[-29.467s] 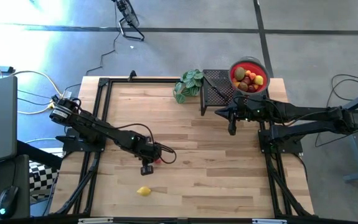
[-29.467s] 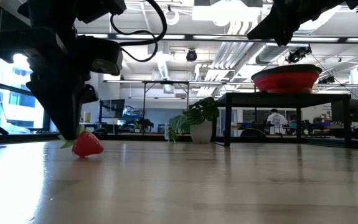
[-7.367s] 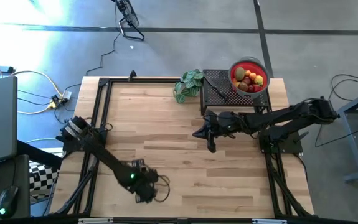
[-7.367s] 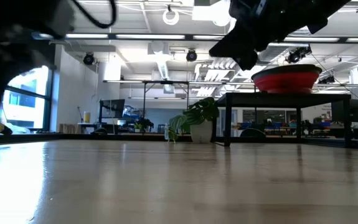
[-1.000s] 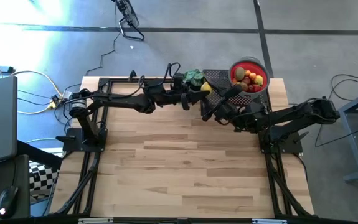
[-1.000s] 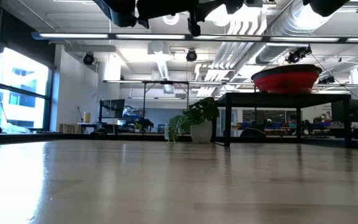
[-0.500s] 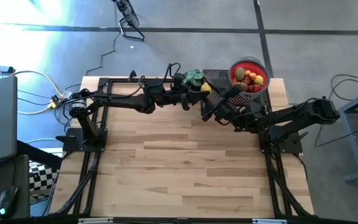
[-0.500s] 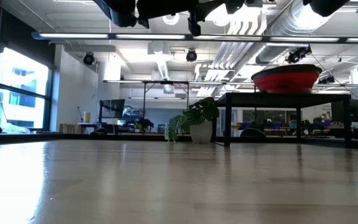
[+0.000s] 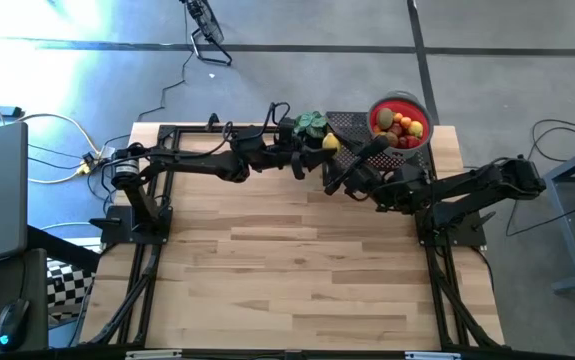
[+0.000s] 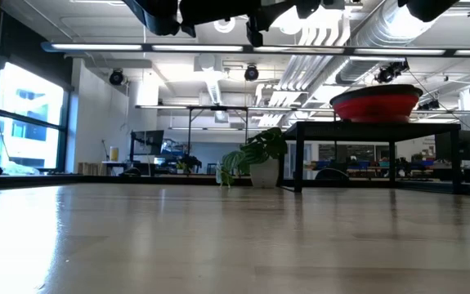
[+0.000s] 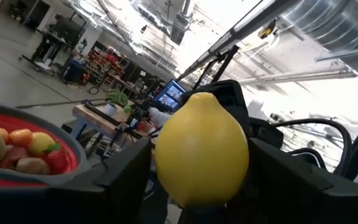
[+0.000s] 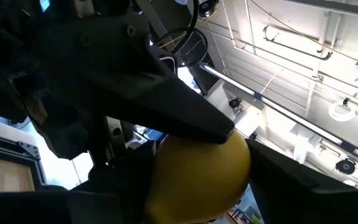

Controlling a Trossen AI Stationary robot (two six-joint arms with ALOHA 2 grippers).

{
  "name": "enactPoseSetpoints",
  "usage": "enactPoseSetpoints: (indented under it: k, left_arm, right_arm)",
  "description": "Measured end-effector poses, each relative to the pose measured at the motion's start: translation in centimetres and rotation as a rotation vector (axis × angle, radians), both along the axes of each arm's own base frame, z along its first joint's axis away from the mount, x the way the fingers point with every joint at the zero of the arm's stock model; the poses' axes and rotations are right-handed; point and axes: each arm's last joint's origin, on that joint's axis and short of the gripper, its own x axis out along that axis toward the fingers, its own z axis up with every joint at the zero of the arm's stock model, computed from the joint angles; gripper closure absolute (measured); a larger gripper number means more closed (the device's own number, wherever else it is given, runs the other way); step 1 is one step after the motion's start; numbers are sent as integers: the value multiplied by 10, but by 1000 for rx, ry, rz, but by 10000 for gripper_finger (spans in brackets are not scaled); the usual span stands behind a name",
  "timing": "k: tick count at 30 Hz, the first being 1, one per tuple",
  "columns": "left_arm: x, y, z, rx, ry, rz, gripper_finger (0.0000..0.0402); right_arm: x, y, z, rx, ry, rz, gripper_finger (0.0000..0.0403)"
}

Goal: Pick & Place Fruit
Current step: Put the yellow lemon into the red strainer bowl

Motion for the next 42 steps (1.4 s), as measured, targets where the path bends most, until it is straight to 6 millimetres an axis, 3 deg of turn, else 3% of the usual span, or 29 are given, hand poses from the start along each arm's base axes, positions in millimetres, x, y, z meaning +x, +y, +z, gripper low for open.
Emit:
enactPoseSetpoints:
  k: [10,21,29,42]
  left_arm:
    - [-4,10,2,133,-11,-46,61]
    - [-29,36,25,238,-98,-130,53]
    - [-49,35,47,341,-177,-210,52]
    - [-50,34,47,355,-159,-256,52]
  right_arm:
    - [0,-1,-1,11,10,-37,189]
    - [-6,-8,3,69,-14,-192,187]
    - [-10,-47,-3,158,-19,-390,182]
    - [-31,-112,-25,375,-80,-782,185]
